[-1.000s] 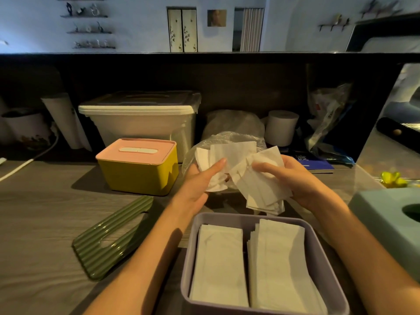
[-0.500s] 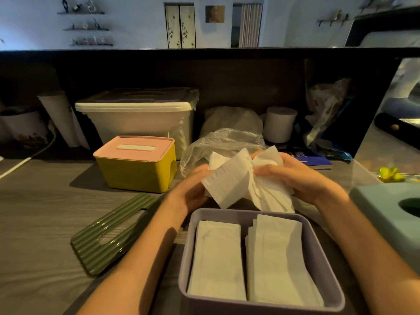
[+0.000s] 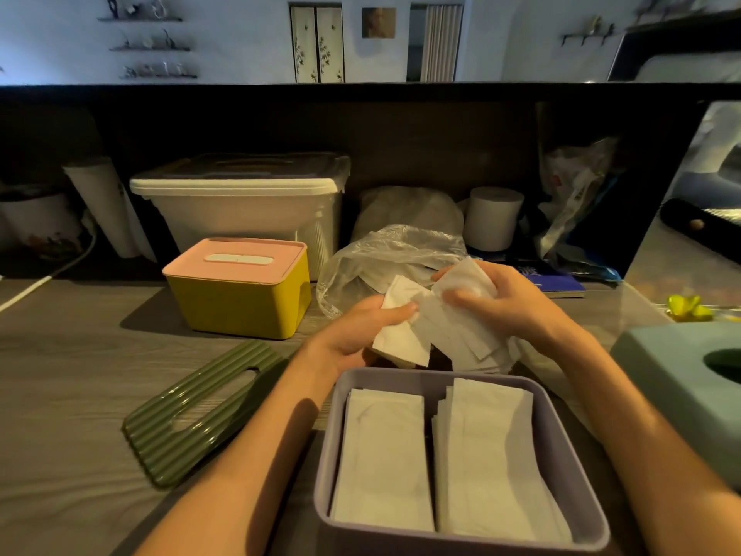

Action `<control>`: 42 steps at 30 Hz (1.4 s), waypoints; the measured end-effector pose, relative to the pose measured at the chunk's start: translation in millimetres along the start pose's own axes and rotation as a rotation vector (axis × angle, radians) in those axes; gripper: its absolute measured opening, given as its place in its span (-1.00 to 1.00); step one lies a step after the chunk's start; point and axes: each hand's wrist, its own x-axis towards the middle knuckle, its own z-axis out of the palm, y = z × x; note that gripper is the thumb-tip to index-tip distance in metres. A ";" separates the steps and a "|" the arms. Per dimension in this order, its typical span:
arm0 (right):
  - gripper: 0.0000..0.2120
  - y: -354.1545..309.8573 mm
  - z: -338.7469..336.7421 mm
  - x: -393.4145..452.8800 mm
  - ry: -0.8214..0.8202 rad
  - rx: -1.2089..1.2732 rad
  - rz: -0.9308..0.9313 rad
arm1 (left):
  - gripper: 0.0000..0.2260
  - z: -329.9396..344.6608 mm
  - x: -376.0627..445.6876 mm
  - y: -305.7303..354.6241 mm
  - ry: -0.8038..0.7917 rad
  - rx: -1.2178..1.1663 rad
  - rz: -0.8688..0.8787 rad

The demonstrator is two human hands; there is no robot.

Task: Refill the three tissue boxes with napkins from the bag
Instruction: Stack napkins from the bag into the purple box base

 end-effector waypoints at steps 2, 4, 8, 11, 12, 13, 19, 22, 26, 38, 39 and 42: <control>-0.76 0.4 -2.3 -0.3 0.042 0.103 0.048 | -0.80 2.4 2.6 1.8 0.093 -0.096 0.029; -0.73 -1.3 -2.2 -1.3 0.045 0.306 0.100 | -0.78 4.2 6.3 1.7 0.166 -0.175 0.040; -0.64 -9.7 5.8 0.7 0.014 0.671 0.175 | -0.85 16.4 6.4 0.1 0.251 -0.275 0.028; -0.57 -9.0 17.6 2.8 0.097 0.597 0.165 | -0.70 25.9 6.5 2.5 0.190 -0.449 0.043; -0.56 -7.2 22.1 4.1 0.146 0.563 0.161 | -0.65 28.0 5.8 3.9 0.152 -0.486 0.066; -0.56 -6.0 26.9 4.6 0.184 0.547 0.155 | -0.58 29.6 5.3 5.2 0.103 -0.512 0.083; -0.55 -1.6 42.7 7.1 0.214 0.437 0.135 | -0.66 31.5 10.6 -1.9 0.177 -0.407 0.089; -0.55 2.8 43.4 8.7 0.243 0.311 0.134 | -0.73 30.8 12.6 -4.6 0.207 -0.430 0.084; -0.62 11.1 44.3 10.9 0.268 0.194 0.104 | -0.75 29.2 10.6 0.0 0.245 -0.493 0.107; -0.73 2.9 27.2 4.3 0.180 0.140 0.048 | -0.77 19.3 -0.3 8.3 0.272 -0.232 0.190; -0.77 0.6 28.3 3.1 0.178 0.116 0.044 | -0.75 20.4 -1.0 8.7 0.253 -0.219 0.189; -0.77 0.1 28.9 3.2 0.218 0.133 0.051 | -0.77 18.9 -2.4 9.2 0.228 -0.223 0.176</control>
